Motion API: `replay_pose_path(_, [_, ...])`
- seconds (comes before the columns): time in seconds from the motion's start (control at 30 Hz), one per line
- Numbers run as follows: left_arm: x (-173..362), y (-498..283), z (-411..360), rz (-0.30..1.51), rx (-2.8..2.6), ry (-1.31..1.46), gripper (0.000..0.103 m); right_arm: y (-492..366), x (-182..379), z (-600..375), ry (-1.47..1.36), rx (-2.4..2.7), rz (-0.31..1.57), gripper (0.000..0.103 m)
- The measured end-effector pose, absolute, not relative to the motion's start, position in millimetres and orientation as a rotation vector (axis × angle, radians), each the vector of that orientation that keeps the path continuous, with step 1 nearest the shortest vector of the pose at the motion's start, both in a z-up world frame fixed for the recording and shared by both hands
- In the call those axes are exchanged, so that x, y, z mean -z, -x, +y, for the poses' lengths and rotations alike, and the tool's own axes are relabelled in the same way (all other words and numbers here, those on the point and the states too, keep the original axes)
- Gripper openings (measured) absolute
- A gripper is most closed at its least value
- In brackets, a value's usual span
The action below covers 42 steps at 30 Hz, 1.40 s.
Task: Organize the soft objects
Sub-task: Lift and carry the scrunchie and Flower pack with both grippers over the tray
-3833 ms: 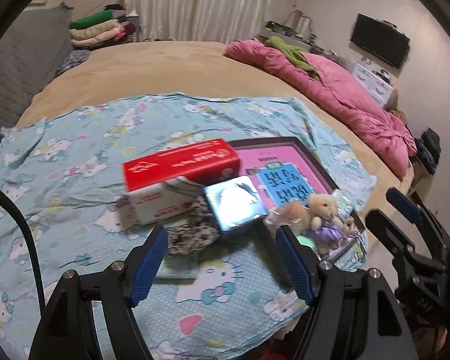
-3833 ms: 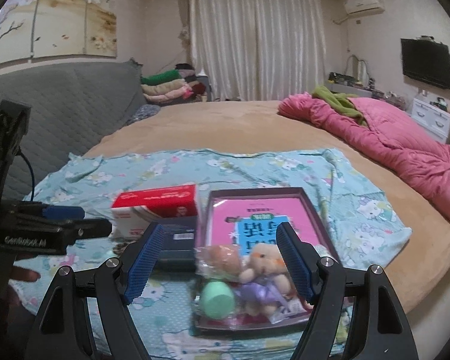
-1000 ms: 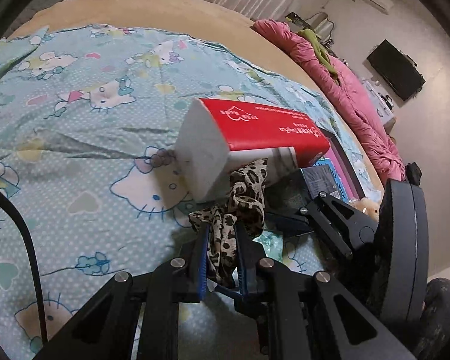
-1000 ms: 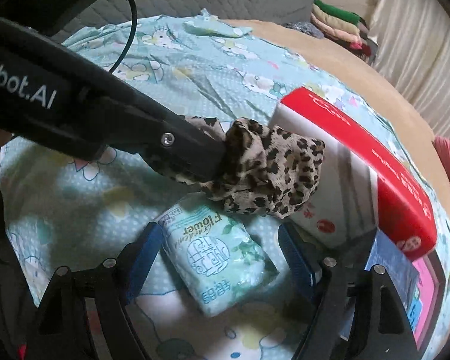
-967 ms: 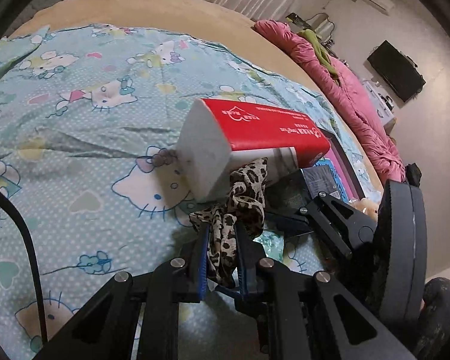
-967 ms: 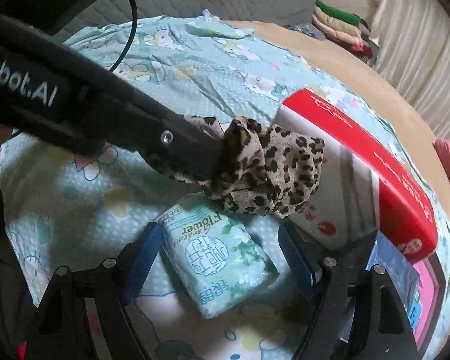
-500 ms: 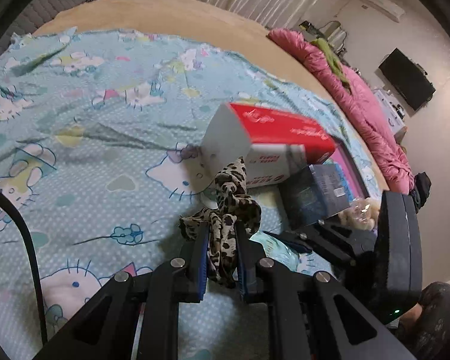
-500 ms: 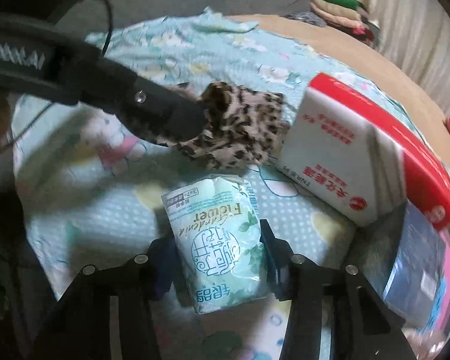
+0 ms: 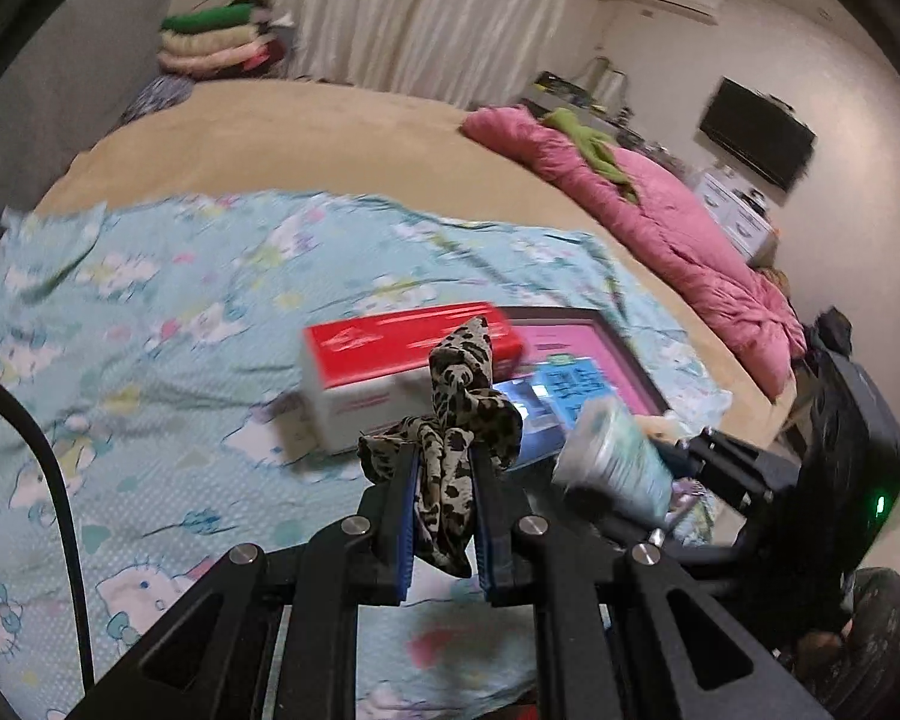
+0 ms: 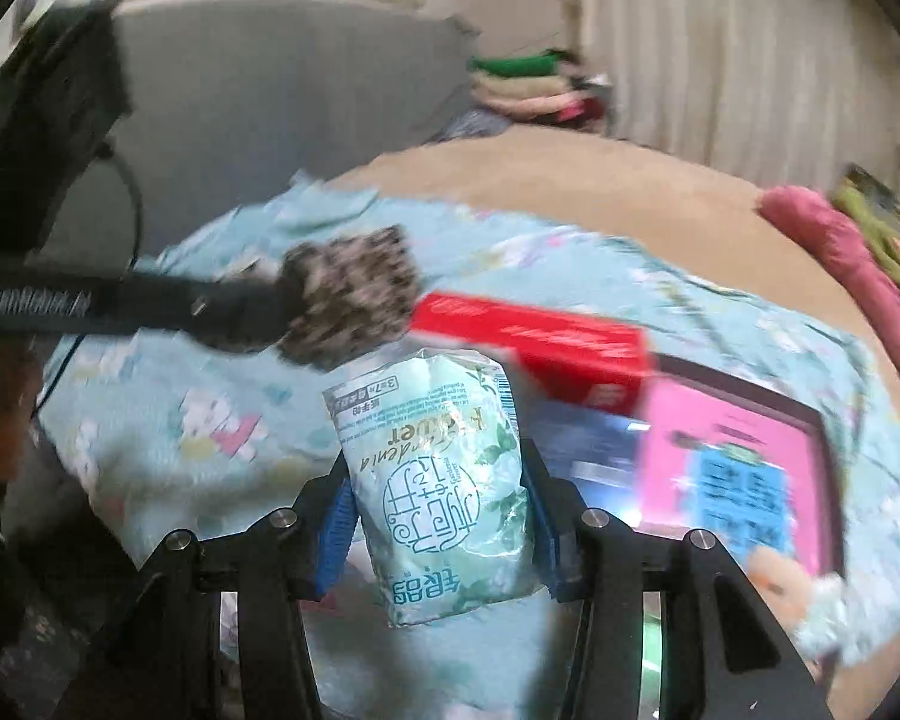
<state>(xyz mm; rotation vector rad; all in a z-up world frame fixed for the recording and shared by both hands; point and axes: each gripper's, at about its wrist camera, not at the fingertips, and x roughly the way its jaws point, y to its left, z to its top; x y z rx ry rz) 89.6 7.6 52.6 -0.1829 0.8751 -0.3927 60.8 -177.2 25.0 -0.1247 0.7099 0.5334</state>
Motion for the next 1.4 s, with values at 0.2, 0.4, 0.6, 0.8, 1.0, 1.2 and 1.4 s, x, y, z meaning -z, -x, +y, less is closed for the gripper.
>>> replay_pose_path(0.2, [-74,-83,-51,0.836,0.465,0.148,0.016,-52,-48,-257,0.042,-0.369,0.663,0.05])
replay_pose_path(0.4, [-80,-82,-108,0.838,0.524,0.1,0.016,-35,-67,-336,-0.05,-0.232,0.606,0.05])
replay_pose_path(0.6, [-75,-85,-154,0.858,0.551,0.044,0.016,-28,-68,-385,-0.122,-0.15,0.585,0.05])
replay_pose_path(0.8, [-61,-92,-186,0.887,0.548,0.008,0.016,-27,-57,-392,-0.149,-0.129,0.593,0.05])
replay_pose_path(1.0, [-27,-98,-202,0.959,0.546,-0.007,0.016,-38,-32,-390,-0.168,-0.119,0.647,0.05])
replay_pose_path(1.2, [0,-105,-210,1.01,0.518,-0.027,0.016,-48,-10,-385,-0.171,-0.122,0.7,0.05])
replay_pose_path(1.4, [15,-116,-212,1.042,0.511,-0.026,0.016,-59,3,-378,-0.148,-0.135,0.726,0.05])
